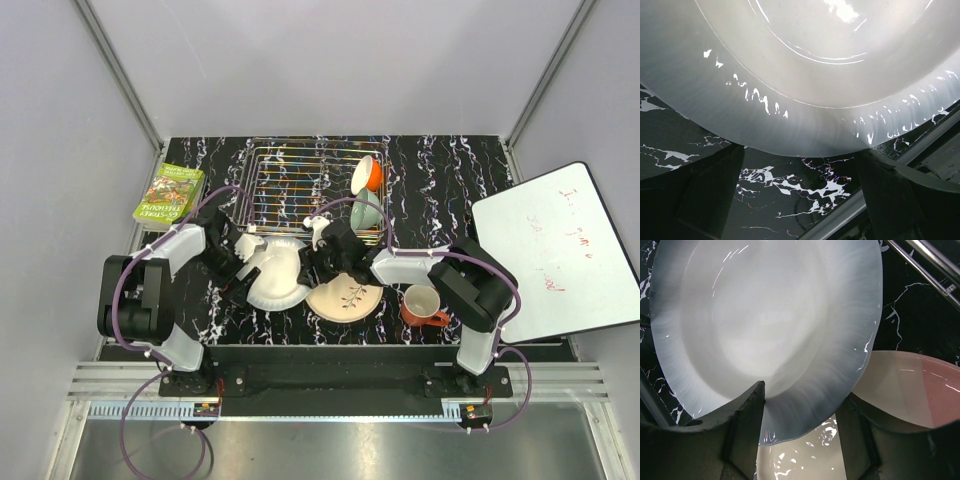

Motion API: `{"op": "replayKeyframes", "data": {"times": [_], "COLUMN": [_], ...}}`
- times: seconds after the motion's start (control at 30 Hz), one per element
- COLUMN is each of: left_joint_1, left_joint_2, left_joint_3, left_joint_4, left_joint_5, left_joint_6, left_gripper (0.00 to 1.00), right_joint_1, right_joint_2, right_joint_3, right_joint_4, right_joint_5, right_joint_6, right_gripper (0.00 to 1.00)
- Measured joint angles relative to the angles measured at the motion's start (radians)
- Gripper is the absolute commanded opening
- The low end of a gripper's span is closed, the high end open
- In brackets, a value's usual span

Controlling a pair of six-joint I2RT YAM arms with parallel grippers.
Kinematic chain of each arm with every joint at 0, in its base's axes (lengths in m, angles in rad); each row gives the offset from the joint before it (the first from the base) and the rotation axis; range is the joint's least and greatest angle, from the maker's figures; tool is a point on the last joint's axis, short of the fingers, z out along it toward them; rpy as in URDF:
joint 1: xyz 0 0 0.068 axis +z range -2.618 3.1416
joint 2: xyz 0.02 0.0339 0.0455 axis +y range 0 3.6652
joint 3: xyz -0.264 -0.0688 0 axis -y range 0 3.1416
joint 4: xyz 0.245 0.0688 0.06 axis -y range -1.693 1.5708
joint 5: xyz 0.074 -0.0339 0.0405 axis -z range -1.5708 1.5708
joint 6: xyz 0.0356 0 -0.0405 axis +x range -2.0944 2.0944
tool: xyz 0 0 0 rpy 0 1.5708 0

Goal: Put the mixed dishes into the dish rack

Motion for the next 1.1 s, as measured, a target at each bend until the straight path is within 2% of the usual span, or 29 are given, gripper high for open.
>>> {"op": "replayKeyframes", "data": {"times": [0.2, 0.23, 0.27, 0.5, 0.7, 1.1], "left_joint_1": [-0.001, -0.002, -0.004, -0.045, -0.076, -0.069], "left_joint_2": [0.000, 0.000, 0.000, 0.006, 0.001, -0.092], "left_joint_3": [0.000, 0.000, 0.000, 0.004, 0.003, -0.007], "left_joint_4": [0.000, 0.000, 0.000, -0.005, 0.015, 0.074], "left_joint_5": [-0.003, -0.004, -0.006, -0.044, -0.069, -0.013], "left_joint_6": [-0.004, -0.004, -0.004, -0.014, -0.029, -0.071], "left_gripper": [0.99, 0.99, 0.99, 0.99, 0.99, 0.99], "right_joint_1": [0.000, 0.000, 0.000, 0.000, 0.002, 0.024], "right_joint_2": [0.000, 0.000, 0.000, -0.018, -0.104, -0.154], "right_joint_3": [0.000, 0.000, 0.000, -0.005, -0.039, -0.048], "right_joint_4": [0.000, 0.001, 0.002, 0.000, -0.003, 0.002], "right_joint_5": [0.006, 0.006, 0.007, 0.006, -0.012, -0.092], "right_joint_6": [0.008, 0.008, 0.009, 0.007, -0.028, -0.065], "right_gripper": [0.14, 0.05, 0.00, 0.00, 0.00, 0.00]}}
